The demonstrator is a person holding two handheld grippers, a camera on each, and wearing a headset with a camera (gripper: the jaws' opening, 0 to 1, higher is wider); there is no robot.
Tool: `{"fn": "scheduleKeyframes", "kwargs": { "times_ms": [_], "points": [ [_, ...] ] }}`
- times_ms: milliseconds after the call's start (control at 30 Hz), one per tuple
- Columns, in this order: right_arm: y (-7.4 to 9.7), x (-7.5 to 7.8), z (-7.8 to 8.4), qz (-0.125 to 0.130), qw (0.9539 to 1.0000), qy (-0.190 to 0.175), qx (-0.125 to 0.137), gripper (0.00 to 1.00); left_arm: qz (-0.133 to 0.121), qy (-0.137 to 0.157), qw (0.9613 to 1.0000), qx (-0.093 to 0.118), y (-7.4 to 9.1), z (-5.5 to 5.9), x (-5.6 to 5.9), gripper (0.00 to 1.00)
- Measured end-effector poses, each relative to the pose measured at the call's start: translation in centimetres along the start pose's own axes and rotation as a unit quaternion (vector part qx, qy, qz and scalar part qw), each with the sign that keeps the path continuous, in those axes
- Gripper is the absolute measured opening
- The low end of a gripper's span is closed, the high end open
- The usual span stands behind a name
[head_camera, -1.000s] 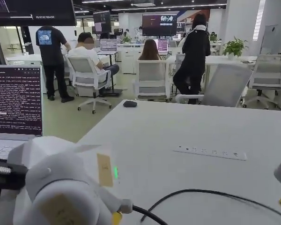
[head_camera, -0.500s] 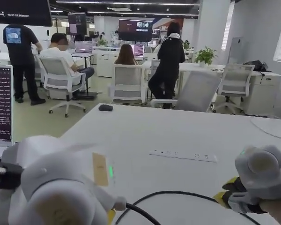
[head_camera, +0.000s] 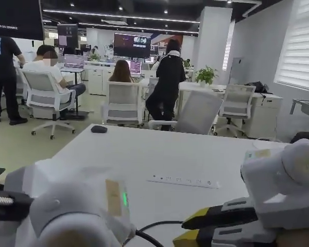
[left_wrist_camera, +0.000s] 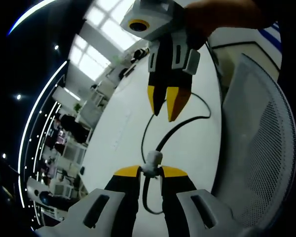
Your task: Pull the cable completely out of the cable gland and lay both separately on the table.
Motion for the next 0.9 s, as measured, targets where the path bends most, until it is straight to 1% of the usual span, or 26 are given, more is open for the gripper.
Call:
{"fn": "scheduleKeyframes", "kwargs": {
  "times_ms": [33, 67, 133, 233, 267, 367, 433, 467, 533, 600, 667, 733, 833, 900],
  "points": [
    [-0.1, -0.3, -0.1, -0.001, 0.9999, 0.008, -0.006, 0.2, 0.0, -0.001, 1.0, 0.002, 0.0, -0.1, 0.0, 0.17],
    [-0.3, -0.9, -0.2, -0.004, 0.9999, 0.011, -0.006, 0.2, 0.0, -0.003, 1.0, 0.005, 0.0, -0.3, 0.0, 0.17],
    [-0.7, -1.6, -0.7, -0.015, 0.9999, 0.001, 0.006, 0.2, -0.001, -0.004, 0.9999, 0.01, 0.0, -0.6, 0.0, 0.17],
    [-1.2, -2.2, -0.6, -0.013, 0.9999, 0.008, 0.003, 0.19, -0.001, -0.007, 0.9998, 0.016, 0.1, -1.1, 0.0, 0.17],
    [-1.3, -2.2, -0.5, -0.005, 0.9999, 0.014, -0.004, 0.19, -0.001, -0.011, 0.9998, 0.02, 0.1, -1.3, 0.0, 0.17],
    [-1.2, -2.2, -0.4, -0.002, 0.9999, 0.016, -0.006, 0.15, -0.001, -0.014, 0.9996, 0.023, 0.2, -1.6, 0.1, 0.17],
    [-1.1, -2.2, -0.2, 0.0, 0.9997, 0.023, -0.01, 0.1, 0.001, -0.015, 0.9996, 0.025, 0.2, -1.7, 0.1, 0.17],
    [-1.0, -2.1, -0.3, 0.007, 0.9994, 0.033, -0.01, 0.05, 0.001, -0.016, 0.9995, 0.026, 0.2, -1.7, 0.1, 0.17],
    [-0.9, -2.1, -0.2, 0.002, 0.9995, 0.03, -0.01, 0.05, 0.002, -0.015, 0.9995, 0.029, 0.2, -1.7, 0.1, 0.17],
    [-0.8, -2.1, -0.2, 0.002, 0.9995, 0.031, -0.01, 0.05, 0.003, -0.013, 0.9993, 0.034, 0.2, -1.8, 0.1, 0.17],
    [-0.6, -2.0, -0.1, 0.007, 0.9992, 0.038, -0.013, 0.04, 0.001, -0.017, 0.9995, 0.027, 0.2, -1.5, 0.0, 0.17],
    [-0.4, -1.7, 0.4, 0.016, 0.9988, 0.04, -0.021, 0.04, 0.0, -0.009, 0.9996, 0.027, 0.3, -1.1, -0.2, 0.17],
    [0.0, -1.3, 0.8, 0.02, 0.999, 0.035, -0.021, 0.04, -0.004, -0.008, 0.9997, 0.022, 0.5, -0.8, -0.4, 0.17],
    [0.2, -0.8, 1.3, 0.03, 0.9988, 0.03, -0.025, 0.04, -0.007, -0.006, 0.9998, 0.02, 0.6, -0.7, -0.6, 0.17]
  ]
}}
Point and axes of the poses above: the centre of the closed fingertips' face, and the gripper's own axes: y roughly backward along the fingers, x roughly to its right, z roughly out of its underside, the point moved 6 cm from there along y, roughly backward along the fingers, and after that the axes turned 11 degrees about -y, right-handed, at the moved point
